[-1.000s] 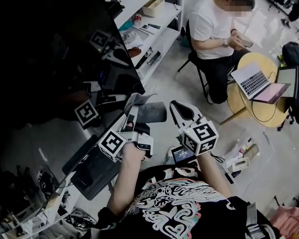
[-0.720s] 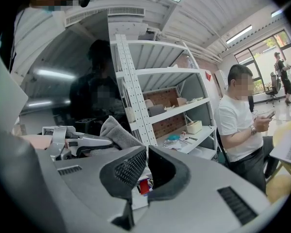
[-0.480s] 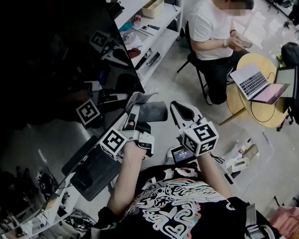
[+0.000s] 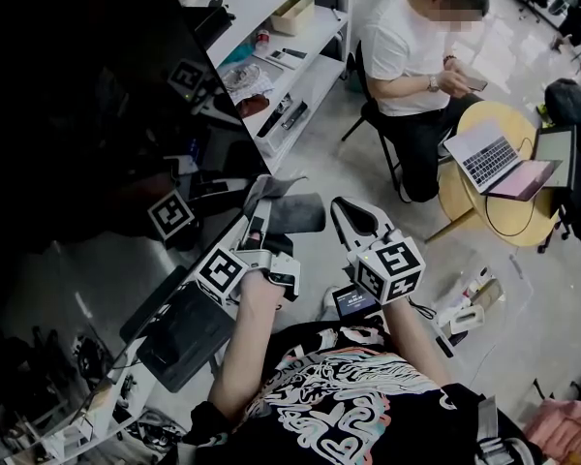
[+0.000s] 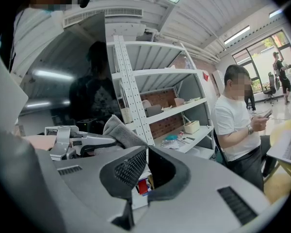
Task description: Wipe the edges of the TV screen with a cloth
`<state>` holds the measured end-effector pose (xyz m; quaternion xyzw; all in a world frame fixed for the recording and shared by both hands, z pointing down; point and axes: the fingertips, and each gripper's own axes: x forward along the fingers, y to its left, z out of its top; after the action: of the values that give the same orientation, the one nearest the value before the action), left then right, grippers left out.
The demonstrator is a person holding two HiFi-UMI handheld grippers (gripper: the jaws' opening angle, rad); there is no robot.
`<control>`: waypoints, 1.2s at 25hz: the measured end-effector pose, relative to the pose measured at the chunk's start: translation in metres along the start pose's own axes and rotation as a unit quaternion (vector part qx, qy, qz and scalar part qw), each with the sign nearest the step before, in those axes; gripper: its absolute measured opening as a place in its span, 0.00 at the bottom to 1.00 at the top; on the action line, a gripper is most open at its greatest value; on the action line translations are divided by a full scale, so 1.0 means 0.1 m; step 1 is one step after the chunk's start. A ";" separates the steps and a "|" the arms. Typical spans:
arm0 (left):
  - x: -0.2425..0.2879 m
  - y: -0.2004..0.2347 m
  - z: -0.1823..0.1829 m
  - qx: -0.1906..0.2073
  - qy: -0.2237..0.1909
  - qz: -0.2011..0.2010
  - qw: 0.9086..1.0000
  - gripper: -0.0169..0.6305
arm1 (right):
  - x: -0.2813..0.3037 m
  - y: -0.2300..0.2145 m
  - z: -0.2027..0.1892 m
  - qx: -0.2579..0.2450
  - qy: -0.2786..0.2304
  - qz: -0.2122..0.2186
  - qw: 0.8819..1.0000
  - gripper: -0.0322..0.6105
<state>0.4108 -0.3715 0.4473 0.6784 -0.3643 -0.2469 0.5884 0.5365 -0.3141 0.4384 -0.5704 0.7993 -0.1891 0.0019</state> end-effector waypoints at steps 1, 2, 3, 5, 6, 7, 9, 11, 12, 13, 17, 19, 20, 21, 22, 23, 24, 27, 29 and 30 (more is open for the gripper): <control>0.01 0.00 -0.01 -0.001 0.000 -0.003 1.000 0.14 | 0.00 -0.01 -0.01 0.000 0.000 0.000 1.000 0.11; 0.02 0.01 -0.01 0.002 0.000 -0.002 1.000 0.14 | 0.00 -0.02 -0.01 0.000 0.000 0.000 1.000 0.11; 0.02 0.01 -0.01 0.004 0.000 0.000 1.000 0.14 | 0.00 -0.02 -0.01 0.000 -0.001 0.000 1.000 0.11; 0.04 -0.01 -0.04 0.000 0.000 -0.006 1.000 0.14 | -0.02 -0.03 0.00 0.001 -0.002 -0.001 1.000 0.11; 0.05 -0.03 -0.05 -0.001 0.000 -0.008 1.000 0.14 | -0.03 -0.04 0.01 0.002 -0.002 -0.001 1.000 0.11; 0.07 -0.04 -0.06 -0.003 0.001 -0.010 1.000 0.14 | -0.04 -0.06 0.01 0.003 -0.003 -0.003 1.000 0.11; 0.09 -0.06 -0.09 -0.007 0.003 -0.017 1.000 0.14 | -0.06 -0.09 0.01 0.005 -0.003 -0.005 1.000 0.11; 0.10 -0.02 -0.10 -0.003 0.007 -0.010 1.000 0.14 | -0.07 -0.11 0.00 0.007 -0.002 -0.007 1.000 0.11; 0.10 0.00 -0.10 0.001 0.009 -0.005 1.000 0.14 | -0.08 -0.11 -0.01 0.007 -0.002 -0.007 1.000 0.11; 0.11 -0.01 -0.10 0.003 0.011 -0.006 1.000 0.14 | -0.09 -0.10 -0.01 0.007 -0.002 -0.007 1.000 0.11; 0.18 -0.09 -0.15 -0.006 0.017 -0.031 0.999 0.14 | -0.12 -0.12 -0.01 0.006 -0.002 -0.009 1.000 0.11; 0.20 -0.06 -0.17 0.003 0.024 -0.028 0.999 0.14 | -0.14 -0.13 -0.01 0.006 -0.002 -0.011 1.000 0.11; 0.21 -0.04 -0.17 0.009 0.027 -0.025 0.999 0.14 | -0.15 -0.14 -0.01 0.006 -0.002 -0.013 1.000 0.11; 0.21 -0.04 -0.17 0.013 0.030 -0.025 0.999 0.14 | -0.16 -0.14 0.00 0.006 -0.003 -0.015 1.000 0.11; 0.22 -0.04 -0.17 0.013 0.031 -0.028 0.999 0.14 | -0.17 -0.14 0.00 0.006 -0.004 -0.017 1.000 0.11; 0.23 -0.06 -0.18 0.012 0.033 -0.031 0.999 0.14 | -0.18 -0.14 0.01 0.006 -0.005 -0.019 1.000 0.11; 0.24 -0.06 -0.18 0.012 0.034 -0.032 0.999 0.14 | -0.19 -0.14 0.02 0.006 -0.006 -0.021 1.000 0.11; 0.28 -0.06 -0.23 0.016 0.038 -0.035 0.999 0.14 | -0.24 -0.18 0.01 0.007 -0.008 -0.026 1.000 0.11; 0.30 -0.06 -0.27 0.023 0.042 -0.038 0.998 0.14 | -0.28 -0.21 0.00 0.007 -0.009 -0.030 0.999 0.11; 0.30 -0.06 -0.30 0.026 0.046 -0.042 0.998 0.14 | -0.29 -0.21 -0.01 0.006 -0.009 -0.031 0.999 0.11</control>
<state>0.4538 -0.3765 0.4495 0.7191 -0.3142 -0.2300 0.5756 0.5658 -0.2928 0.4394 -0.5968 0.7799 -0.1885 0.0059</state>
